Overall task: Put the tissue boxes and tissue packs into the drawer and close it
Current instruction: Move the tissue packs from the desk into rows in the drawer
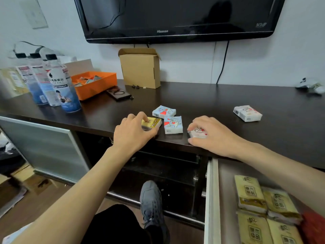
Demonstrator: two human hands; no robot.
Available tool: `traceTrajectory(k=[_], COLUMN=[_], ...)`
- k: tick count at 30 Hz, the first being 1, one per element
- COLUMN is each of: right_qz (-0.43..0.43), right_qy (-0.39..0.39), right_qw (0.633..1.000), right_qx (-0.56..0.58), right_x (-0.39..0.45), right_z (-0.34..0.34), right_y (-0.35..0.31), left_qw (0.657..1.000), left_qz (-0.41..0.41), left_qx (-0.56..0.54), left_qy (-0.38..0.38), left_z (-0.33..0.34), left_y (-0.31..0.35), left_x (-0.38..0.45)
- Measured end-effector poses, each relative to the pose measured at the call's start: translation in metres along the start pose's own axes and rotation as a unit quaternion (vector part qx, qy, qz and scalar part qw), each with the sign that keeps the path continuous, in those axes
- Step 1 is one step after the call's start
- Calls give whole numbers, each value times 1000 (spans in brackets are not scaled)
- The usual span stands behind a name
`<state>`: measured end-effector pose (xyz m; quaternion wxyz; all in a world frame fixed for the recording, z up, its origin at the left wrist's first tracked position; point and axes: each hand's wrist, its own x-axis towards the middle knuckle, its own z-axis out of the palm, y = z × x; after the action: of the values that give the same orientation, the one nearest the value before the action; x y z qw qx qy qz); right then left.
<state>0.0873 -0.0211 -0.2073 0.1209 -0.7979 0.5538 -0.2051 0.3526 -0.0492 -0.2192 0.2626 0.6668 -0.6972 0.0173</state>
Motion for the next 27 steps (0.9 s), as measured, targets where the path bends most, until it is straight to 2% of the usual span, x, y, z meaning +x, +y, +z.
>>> traceTrajectory(k=[4,7,12,15,20,24,27], right_qz=[4,1,39,59,108,109,99], right_qy=[-18,8,22,15,-4,23,32], right_qw=[999,999,997,996,994,993,992], right_qx=[34,51,63,63,31,35,69], right_x=[-9,-18,-30,-41,-68,-100,-137], right_z=[-10,-17,-27,-36,-58,-72,-79], right_y=[13,21,34,46,63,65,62], left_qw=[1000,998,977,954,943,904,881], left_qz=[6,9,58,127,197,245,299], left_qx=[-25,-63,-199,-270,-230,-275,-264], left_qy=[-3,16,48,-10,-135,-215,-253], left_z=[-5,-10,-26,-33,-34,-31,-28], left_y=[0,-1,17,45,83,107,127], left_x=[-3,-4,-11,-25,-44,-65,-86])
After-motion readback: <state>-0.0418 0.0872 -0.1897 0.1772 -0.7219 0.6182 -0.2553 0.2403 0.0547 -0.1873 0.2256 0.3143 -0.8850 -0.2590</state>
